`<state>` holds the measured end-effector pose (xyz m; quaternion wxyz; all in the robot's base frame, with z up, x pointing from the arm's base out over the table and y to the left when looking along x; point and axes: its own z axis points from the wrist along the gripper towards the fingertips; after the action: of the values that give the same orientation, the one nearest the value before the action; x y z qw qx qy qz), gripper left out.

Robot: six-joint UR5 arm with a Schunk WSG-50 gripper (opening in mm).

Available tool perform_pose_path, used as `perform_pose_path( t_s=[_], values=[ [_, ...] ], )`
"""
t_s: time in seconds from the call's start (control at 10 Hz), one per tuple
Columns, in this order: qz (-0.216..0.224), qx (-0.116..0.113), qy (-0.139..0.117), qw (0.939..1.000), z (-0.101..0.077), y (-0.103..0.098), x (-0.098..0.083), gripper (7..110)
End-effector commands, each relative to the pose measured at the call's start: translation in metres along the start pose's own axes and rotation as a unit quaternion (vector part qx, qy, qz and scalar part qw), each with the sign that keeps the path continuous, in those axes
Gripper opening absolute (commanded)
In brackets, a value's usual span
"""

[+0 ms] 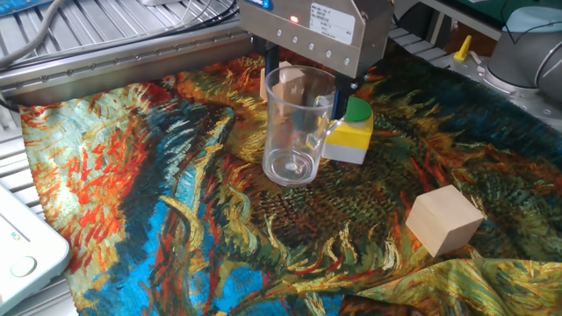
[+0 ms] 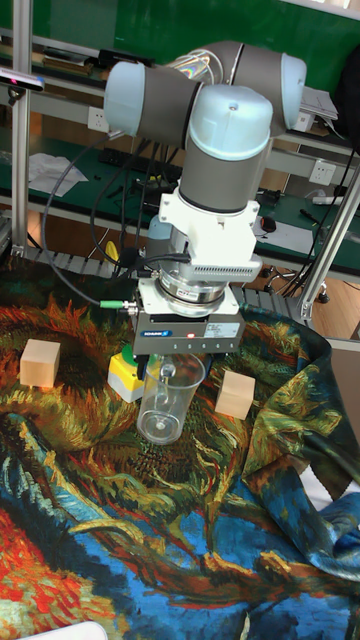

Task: Pick up the cup

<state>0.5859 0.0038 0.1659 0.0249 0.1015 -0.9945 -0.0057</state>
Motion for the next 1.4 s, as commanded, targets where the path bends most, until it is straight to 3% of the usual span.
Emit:
perform_pose_path(
  t_s=[0.0,0.2,0.5,0.9,1.3],
  values=[
    [0.042,0.005,0.005,0.9991,-0.001,-0.002,0.002,66],
    [0.083,-0.020,0.006,0.9964,0.000,0.010,0.002,66],
    [0.125,-0.032,0.007,0.9917,-0.001,0.016,0.001,66],
    [0.154,-0.024,0.018,0.9876,0.001,0.011,0.007,66],
    [0.145,-0.024,0.016,0.9889,0.008,0.003,0.008,66]
  ],
)
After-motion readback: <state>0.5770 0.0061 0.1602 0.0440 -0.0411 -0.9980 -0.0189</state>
